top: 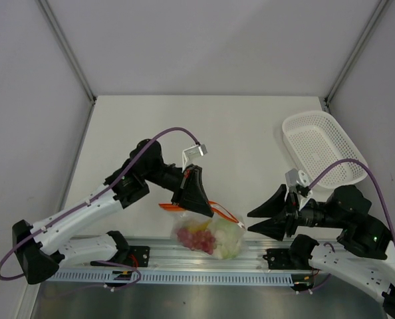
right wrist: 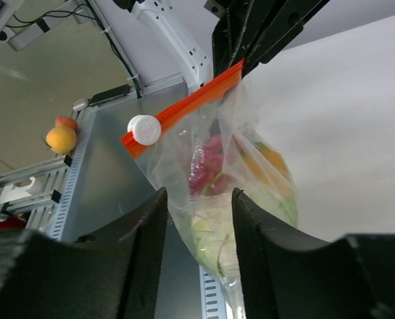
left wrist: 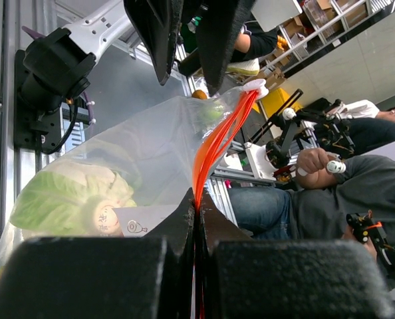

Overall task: Place the food in the zip-top bag and seal the zipper
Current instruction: Zip the zipper food storage bag at the center of the board.

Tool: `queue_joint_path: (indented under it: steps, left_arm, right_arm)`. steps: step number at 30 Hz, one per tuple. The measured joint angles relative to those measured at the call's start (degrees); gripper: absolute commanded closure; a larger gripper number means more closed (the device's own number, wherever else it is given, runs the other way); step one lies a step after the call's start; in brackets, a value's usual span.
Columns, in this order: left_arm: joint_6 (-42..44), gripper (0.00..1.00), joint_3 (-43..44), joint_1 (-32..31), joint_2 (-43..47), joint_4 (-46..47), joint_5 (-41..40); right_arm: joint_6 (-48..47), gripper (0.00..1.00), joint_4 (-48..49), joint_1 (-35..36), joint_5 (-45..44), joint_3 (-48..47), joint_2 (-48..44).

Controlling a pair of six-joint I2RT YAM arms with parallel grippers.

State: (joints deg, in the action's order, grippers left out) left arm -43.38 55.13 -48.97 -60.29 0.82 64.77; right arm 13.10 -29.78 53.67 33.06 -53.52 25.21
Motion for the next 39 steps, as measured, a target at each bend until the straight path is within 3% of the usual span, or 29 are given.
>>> queue_joint_path:
  steps: [5,15,20,27,34,39]
  left_arm:
    - [-2.3,0.99,0.0,0.2,-1.7,2.1,0.0]
    - [-5.2,0.99,0.0,0.3,-4.0,4.9,-0.1]
    - [-5.7,1.0,0.1,0.3,-4.9,5.2,-0.1]
    - [-5.9,0.99,1.1,0.3,-5.8,5.3,-0.1]
    - [-6.2,1.0,1.4,0.4,-5.9,5.6,-0.1]
    - [-6.5,0.99,1.4,0.4,-6.1,5.9,-0.1]
  right_arm:
    - [0.4,0.45,1.7,0.0,0.4,0.5,0.0]
    - [0.4,0.49,4.0,0.0,1.0,1.2,0.1]
    - [0.3,0.4,3.4,0.0,1.1,1.2,-0.4]
    - [0.1,0.35,1.6,0.0,1.2,1.2,-1.6]
    - [0.2,0.4,2.8,0.0,1.2,2.0,-1.5]
    - [0.4,0.5,8.5,0.1,1.9,4.7,2.2]
